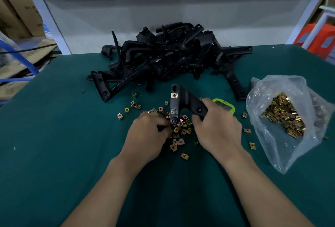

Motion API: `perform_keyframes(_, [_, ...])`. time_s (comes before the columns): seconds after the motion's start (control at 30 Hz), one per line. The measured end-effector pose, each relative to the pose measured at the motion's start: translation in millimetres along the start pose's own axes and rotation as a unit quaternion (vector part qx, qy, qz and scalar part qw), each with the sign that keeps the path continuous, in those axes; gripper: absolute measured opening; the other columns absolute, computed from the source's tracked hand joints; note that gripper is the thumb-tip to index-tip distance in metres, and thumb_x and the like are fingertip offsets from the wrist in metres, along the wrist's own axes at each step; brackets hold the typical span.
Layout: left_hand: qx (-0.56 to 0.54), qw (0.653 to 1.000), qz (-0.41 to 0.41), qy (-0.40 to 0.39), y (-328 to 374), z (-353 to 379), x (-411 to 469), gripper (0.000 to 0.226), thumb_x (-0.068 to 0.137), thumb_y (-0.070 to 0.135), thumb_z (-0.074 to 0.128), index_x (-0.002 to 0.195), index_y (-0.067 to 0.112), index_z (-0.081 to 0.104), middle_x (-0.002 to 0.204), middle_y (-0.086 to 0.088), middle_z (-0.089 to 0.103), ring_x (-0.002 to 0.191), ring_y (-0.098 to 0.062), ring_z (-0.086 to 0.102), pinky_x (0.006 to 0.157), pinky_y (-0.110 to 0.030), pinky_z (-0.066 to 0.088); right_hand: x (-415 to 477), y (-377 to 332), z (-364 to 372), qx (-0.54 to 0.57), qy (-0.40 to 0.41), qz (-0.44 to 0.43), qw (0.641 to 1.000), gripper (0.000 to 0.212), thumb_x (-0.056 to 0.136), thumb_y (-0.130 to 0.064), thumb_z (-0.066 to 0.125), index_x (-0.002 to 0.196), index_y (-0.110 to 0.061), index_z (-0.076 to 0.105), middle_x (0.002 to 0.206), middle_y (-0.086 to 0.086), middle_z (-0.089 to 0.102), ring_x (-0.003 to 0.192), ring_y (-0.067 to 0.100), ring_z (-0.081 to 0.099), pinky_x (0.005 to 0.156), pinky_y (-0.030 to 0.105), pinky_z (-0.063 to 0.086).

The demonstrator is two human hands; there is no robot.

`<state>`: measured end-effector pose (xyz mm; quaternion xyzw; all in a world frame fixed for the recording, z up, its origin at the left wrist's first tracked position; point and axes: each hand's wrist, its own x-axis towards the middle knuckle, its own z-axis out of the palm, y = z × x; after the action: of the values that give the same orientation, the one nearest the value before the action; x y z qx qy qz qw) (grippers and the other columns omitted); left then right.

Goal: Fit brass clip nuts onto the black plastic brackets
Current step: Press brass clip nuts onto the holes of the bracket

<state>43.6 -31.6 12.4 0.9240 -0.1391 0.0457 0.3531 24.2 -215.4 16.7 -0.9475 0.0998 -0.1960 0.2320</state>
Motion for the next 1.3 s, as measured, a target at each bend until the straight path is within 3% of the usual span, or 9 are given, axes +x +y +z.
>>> perform_keyframes(0.13, [0.013, 0.999, 0.003, -0.051, -4, -9, -3, 0.025, 0.092, 0.017, 0.064, 0.099, 0.035, 0.08, 0.103, 0.028, 0.063, 0.102, 0.0, 0.057, 0.086, -0.009, 0.041, 2, 1, -1, 0.01, -0.008, 0.018, 1.0, 0.012, 0.089, -0.034, 0.061, 0.088, -0.03, 0.049, 0.068, -0.011, 0.053, 0.059, 0.011, 0.049, 0.057, 0.034, 0.038])
perform_keyframes(0.23, [0.016, 0.994, 0.002, -0.105, -9, -19, -2, 0.027, 0.087, 0.018, 0.072, 0.104, 0.038, 0.079, 0.109, 0.031, 0.062, 0.102, 0.007, 0.056, 0.08, 0.004, 0.033, 2, 0, -2, 0.01, -0.009, 0.02, 1.0, 0.012, 0.089, -0.034, 0.061, 0.087, -0.03, 0.049, 0.068, -0.011, 0.053, 0.059, 0.012, 0.05, 0.058, 0.034, 0.038])
perform_keyframes(0.47, [-0.058, 0.994, -0.073, -0.052, -9, -17, -2, 0.021, 0.079, 0.017, 0.085, 0.073, 0.035, 0.074, 0.069, 0.019, 0.068, 0.069, 0.004, 0.062, 0.056, -0.006, 0.042, 2, 1, 0, 0.003, -0.009, 0.014, 1.0, 0.012, 0.088, -0.035, 0.062, 0.091, -0.032, 0.051, 0.067, -0.013, 0.052, 0.057, 0.006, 0.045, 0.051, 0.029, 0.027])
perform_keyframes(0.57, [-0.15, 0.984, -0.095, -0.004, -4, -14, -1, 0.02, 0.086, 0.013, 0.077, 0.078, 0.029, 0.069, 0.071, 0.012, 0.073, 0.066, -0.003, 0.064, 0.061, -0.011, 0.045, 2, 1, 0, 0.012, -0.004, 0.019, 1.0, 0.012, 0.087, -0.035, 0.061, 0.089, -0.032, 0.049, 0.068, -0.013, 0.052, 0.058, 0.007, 0.046, 0.058, 0.033, 0.033])
perform_keyframes(0.7, [-0.331, 0.935, -0.123, 0.019, 2, -18, 0, 0.02, 0.086, 0.007, 0.075, 0.081, 0.026, 0.074, 0.079, 0.001, 0.076, 0.074, -0.01, 0.066, 0.074, -0.022, 0.051, 2, 2, -1, 0.022, -0.005, 0.02, 1.0, 0.014, 0.086, -0.035, 0.062, 0.086, -0.032, 0.048, 0.067, -0.013, 0.051, 0.059, 0.007, 0.046, 0.06, 0.034, 0.035])
perform_keyframes(0.93, [-0.471, 0.864, -0.176, 0.031, 8, -21, -3, 0.011, 0.098, 0.012, 0.065, 0.09, 0.008, 0.071, 0.084, -0.012, 0.077, 0.069, -0.018, 0.072, 0.059, -0.021, 0.056, 2, 0, -2, 0.015, -0.014, 0.015, 1.0, 0.013, 0.086, -0.034, 0.063, 0.088, -0.032, 0.05, 0.066, -0.013, 0.052, 0.058, 0.004, 0.044, 0.052, 0.03, 0.026])
perform_keyframes(1.03, [-0.459, 0.873, -0.159, 0.055, 7, -20, -4, 0.002, 0.088, 0.004, 0.076, 0.086, 0.005, 0.075, 0.077, -0.013, 0.075, 0.065, -0.018, 0.071, 0.06, -0.021, 0.057, 2, 1, -2, 0.014, -0.016, 0.014, 1.0, 0.013, 0.087, -0.035, 0.063, 0.091, -0.032, 0.052, 0.067, -0.013, 0.053, 0.058, 0.003, 0.044, 0.05, 0.026, 0.024])
perform_keyframes(1.13, [-0.413, 0.896, -0.139, 0.084, 4, -21, -4, 0.012, 0.081, 0.002, 0.082, 0.081, 0.014, 0.081, 0.073, -0.009, 0.075, 0.064, -0.013, 0.067, 0.063, -0.018, 0.055, 2, 1, -3, 0.01, -0.02, 0.013, 1.0, 0.014, 0.087, -0.036, 0.064, 0.098, -0.033, 0.055, 0.068, -0.015, 0.053, 0.057, 0.007, 0.044, 0.051, 0.026, 0.024])
perform_keyframes(1.3, [-0.344, 0.926, -0.123, 0.092, 1, -20, -4, 0.024, 0.091, 0.011, 0.076, 0.093, 0.033, 0.082, 0.084, 0.011, 0.078, 0.07, 0.005, 0.064, 0.07, -0.009, 0.049, 2, 0, -3, 0.011, -0.021, 0.01, 1.0, 0.012, 0.087, -0.035, 0.062, 0.097, -0.032, 0.055, 0.067, -0.013, 0.054, 0.058, 0.005, 0.045, 0.051, 0.025, 0.025])
